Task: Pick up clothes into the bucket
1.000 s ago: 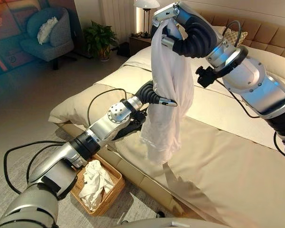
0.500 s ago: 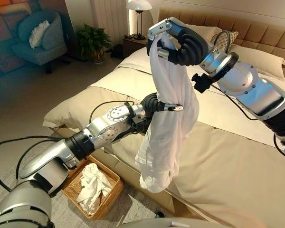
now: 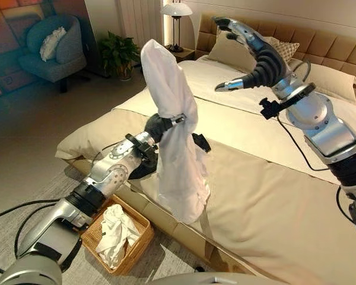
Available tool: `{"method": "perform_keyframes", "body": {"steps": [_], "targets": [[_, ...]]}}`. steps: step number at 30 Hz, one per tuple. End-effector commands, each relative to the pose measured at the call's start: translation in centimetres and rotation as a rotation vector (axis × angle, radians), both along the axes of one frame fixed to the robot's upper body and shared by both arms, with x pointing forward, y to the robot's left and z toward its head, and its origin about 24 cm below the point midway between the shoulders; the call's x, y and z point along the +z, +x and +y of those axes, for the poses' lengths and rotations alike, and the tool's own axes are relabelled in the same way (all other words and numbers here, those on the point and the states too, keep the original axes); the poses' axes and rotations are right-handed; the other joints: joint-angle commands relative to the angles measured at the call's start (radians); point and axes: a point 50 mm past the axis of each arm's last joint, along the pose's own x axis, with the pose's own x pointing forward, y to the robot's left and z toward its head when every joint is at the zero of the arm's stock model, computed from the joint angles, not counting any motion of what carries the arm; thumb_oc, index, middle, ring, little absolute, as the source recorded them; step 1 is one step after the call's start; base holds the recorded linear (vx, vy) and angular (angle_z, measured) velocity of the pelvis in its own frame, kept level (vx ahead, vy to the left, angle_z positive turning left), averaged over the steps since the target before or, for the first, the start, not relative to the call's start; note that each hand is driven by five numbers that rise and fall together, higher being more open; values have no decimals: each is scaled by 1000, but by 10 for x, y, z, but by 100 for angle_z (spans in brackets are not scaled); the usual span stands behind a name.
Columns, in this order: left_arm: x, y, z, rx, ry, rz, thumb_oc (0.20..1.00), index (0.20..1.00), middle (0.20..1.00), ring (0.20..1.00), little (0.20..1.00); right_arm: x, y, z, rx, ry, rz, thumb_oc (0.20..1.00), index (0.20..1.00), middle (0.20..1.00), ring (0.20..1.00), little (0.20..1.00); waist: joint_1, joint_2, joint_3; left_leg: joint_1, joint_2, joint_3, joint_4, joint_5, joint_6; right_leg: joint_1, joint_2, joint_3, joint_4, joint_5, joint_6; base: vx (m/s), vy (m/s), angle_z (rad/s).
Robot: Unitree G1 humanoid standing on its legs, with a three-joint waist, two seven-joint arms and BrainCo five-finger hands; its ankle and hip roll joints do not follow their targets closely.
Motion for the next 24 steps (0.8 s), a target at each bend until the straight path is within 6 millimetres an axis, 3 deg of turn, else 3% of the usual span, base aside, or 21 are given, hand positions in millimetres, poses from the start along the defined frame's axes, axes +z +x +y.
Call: {"method": "perform_keyframes", "body": {"steps": [1,2,3,4,5,6,7,8,12,14,15,16,20,24], "targets": [[38,10,45,231,-21,-190,200,200,200,200,200,-12,3,-41,-63,308,89,1000,1000,1000,1000,1000,29,-5,-30,2,35,17,27,-66,-30,33,-91,-36,49,-66,113,0,0,0],[38,7,55,283,0,-208,200,200,200,200,200,-28,1,-51,-80,385,140,1000,1000,1000,1000,1000,31,-6,-28,0,34,16,27,-66,-29,31,-92,-39,50,-67,113,-26,15,3],[41,2,72,392,47,-256,200,200,200,200,200,-66,-4,-68,-128,550,248,1000,1000,1000,1000,1000,32,-4,-19,-8,33,13,30,-65,-28,26,-94,-41,54,-68,112,-29,14,4],[43,0,81,452,38,-273,200,200,200,200,200,-83,-7,-73,-148,617,297,1000,1000,1000,1000,1000,35,-5,-15,-11,32,10,32,-65,-27,23,-94,-42,56,-69,111,-21,10,5],[42,-1,81,453,39,-271,200,200,200,200,200,-84,-7,-73,-148,617,299,1000,1000,1000,1000,1000,34,-5,-16,-12,32,10,32,-65,-27,23,-95,-42,56,-69,111,-15,11,4],[41,-5,89,505,15,-277,200,200,200,200,200,-104,-13,-76,-166,690,353,1000,1000,1000,1000,1000,35,-6,-11,-15,30,8,35,-66,-26,20,-96,-43,59,-70,110,-7,7,4],[41,-5,89,505,15,-277,200,200,200,200,200,-104,-13,-76,-166,689,354,1000,1000,1000,1000,1000,35,-6,-12,-16,30,8,35,-66,-26,20,-96,-43,59,-70,110,-9,16,4],[40,-14,109,620,12,-302,200,200,200,200,200,-143,-26,-86,-238,794,448,1000,1000,1000,1000,1000,38,-5,-3,-21,28,6,37,-68,-24,16,-97,-43,60,-70,108,0,0,0],[46,-37,149,880,45,-388,200,200,200,200,200,-233,-63,-92,-400,997,694,1000,1000,1000,1000,1000,38,-4,11,-33,25,4,43,-71,-22,6,-97,-46,64,-72,105,0,0,0],[57,-47,163,969,100,-466,200,200,200,200,200,-273,-87,-95,-520,969,831,1000,1000,1000,1000,1000,38,-5,24,-43,24,2,47,-71,-22,-3,-99,-46,67,-72,106,-30,14,14],[53,-53,174,1042,134,-468,200,200,200,200,200,-302,-111,-94,-604,925,948,1000,1000,1000,1000,1000,35,-5,34,-57,23,0,53,-71,-22,-13,-101,-48,72,-71,105,-30,13,21],[52,-54,175,1043,136,-468,200,200,200,200,200,-302,-111,-94,-603,924,948,1000,1000,1000,1000,1000,34,-5,32,-58,23,0,55,-71,-22,-14,-101,-49,72,-71,105,-43,11,13],[47,-63,191,1146,244,-477,200,200,200,200,200,-359,-161,-95,-791,658,1251,1000,1000,1000,1000,1000,32,-2,68,-95,20,-7,71,-69,-21,-49,-105,-50,90,-70,105,-54,22,1],[41,-64,198,1213,203,-462,200,200,200,200,200,-390,-203,-105,-918,411,1482,1000,1000,1000,1000,1000,34,1,127,-166,13,-23,110,-66,-17,-113,-114,-49,126,-68,102,-95,28,2]]}}
